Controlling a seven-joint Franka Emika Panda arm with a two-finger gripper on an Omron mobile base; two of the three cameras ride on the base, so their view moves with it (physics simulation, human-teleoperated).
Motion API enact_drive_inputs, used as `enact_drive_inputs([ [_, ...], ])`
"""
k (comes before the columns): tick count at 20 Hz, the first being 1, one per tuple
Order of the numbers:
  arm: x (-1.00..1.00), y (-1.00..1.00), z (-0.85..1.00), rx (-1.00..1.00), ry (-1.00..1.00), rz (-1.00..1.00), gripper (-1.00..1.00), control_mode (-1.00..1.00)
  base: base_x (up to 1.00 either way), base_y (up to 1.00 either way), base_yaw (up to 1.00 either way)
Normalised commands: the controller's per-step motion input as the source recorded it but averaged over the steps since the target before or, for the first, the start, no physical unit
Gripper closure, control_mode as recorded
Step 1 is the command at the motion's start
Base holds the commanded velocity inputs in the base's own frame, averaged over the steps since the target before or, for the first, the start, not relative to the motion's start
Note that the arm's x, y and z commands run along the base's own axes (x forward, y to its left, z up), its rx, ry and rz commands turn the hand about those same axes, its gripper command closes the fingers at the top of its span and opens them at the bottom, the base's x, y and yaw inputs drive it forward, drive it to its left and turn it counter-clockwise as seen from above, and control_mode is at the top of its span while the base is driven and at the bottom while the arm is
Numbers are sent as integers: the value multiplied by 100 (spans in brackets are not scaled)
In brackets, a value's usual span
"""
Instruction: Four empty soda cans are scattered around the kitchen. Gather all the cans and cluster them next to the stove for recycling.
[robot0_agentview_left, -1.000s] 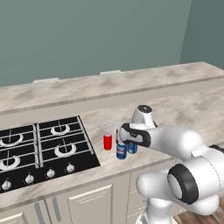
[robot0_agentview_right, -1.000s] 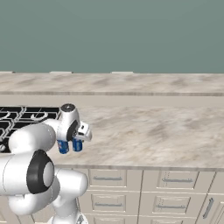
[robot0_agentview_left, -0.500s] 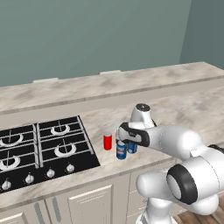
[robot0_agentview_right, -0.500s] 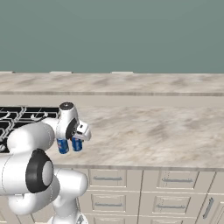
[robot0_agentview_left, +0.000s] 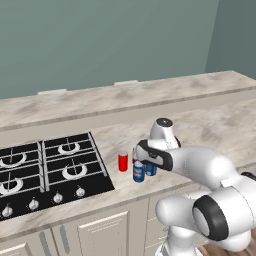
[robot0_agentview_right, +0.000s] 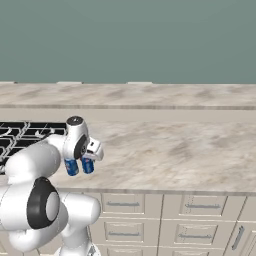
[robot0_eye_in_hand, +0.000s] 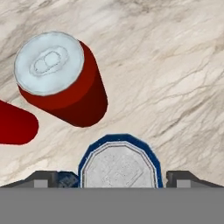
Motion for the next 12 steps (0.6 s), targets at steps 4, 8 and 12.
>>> enact_drive_inputs([
  [4, 0, -2, 28, 0, -3, 0, -100, -100, 0, 0, 0],
  [8, 4, -5, 30, 1, 0, 0, -100, -100, 0, 0, 0],
  [12, 0, -5, 28, 0, 0, 0, -100, -100, 0, 0, 0],
])
